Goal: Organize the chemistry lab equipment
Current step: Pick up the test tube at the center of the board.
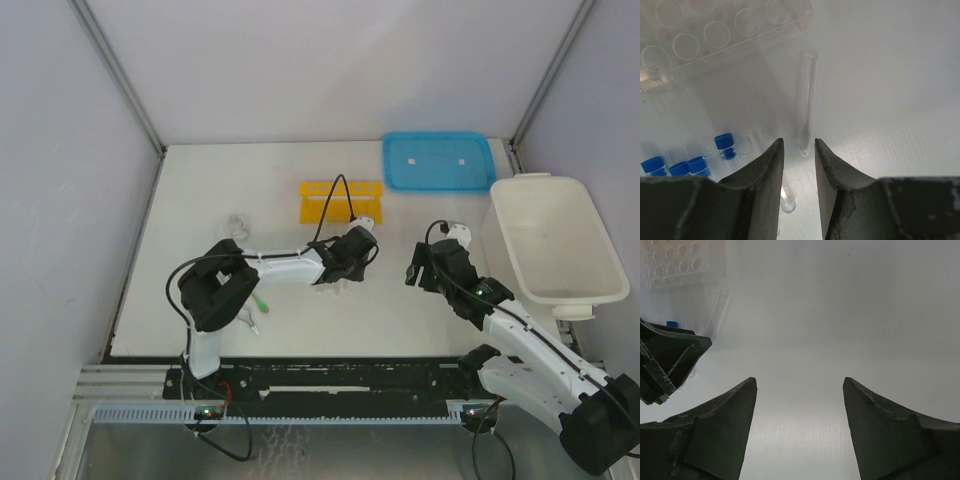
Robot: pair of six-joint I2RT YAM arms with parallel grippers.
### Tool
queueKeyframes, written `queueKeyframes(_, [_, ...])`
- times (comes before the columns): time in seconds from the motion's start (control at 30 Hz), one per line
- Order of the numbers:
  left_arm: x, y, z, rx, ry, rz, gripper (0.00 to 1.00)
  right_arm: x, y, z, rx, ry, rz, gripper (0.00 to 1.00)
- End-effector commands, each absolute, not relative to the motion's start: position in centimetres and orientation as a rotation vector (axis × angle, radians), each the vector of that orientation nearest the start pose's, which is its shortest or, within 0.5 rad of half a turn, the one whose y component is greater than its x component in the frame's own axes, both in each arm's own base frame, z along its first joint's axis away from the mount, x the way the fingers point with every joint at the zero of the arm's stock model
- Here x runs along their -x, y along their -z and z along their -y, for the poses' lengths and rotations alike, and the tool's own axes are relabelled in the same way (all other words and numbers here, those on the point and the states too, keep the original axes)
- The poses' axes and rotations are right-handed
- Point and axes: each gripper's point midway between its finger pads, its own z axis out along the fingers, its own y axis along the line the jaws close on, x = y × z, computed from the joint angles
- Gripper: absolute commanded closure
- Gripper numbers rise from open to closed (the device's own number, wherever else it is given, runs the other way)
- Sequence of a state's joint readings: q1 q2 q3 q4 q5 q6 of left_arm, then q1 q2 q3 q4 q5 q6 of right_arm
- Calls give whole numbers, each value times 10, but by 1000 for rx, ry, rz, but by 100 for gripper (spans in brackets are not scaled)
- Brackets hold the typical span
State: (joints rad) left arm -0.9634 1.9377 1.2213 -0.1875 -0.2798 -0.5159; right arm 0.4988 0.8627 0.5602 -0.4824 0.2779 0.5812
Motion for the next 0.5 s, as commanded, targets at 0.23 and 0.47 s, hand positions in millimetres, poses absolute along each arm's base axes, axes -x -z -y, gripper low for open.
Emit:
queueKeyframes(0.23, [-301, -35, 387, -415, 383, -2378, 66, -238, -100, -98, -244, -235, -2289, 29])
queueKeyframes(0.47, [-299, -29, 390, -450, 381, -2394, 65, -239, -99, -99, -244, -240, -2292, 29])
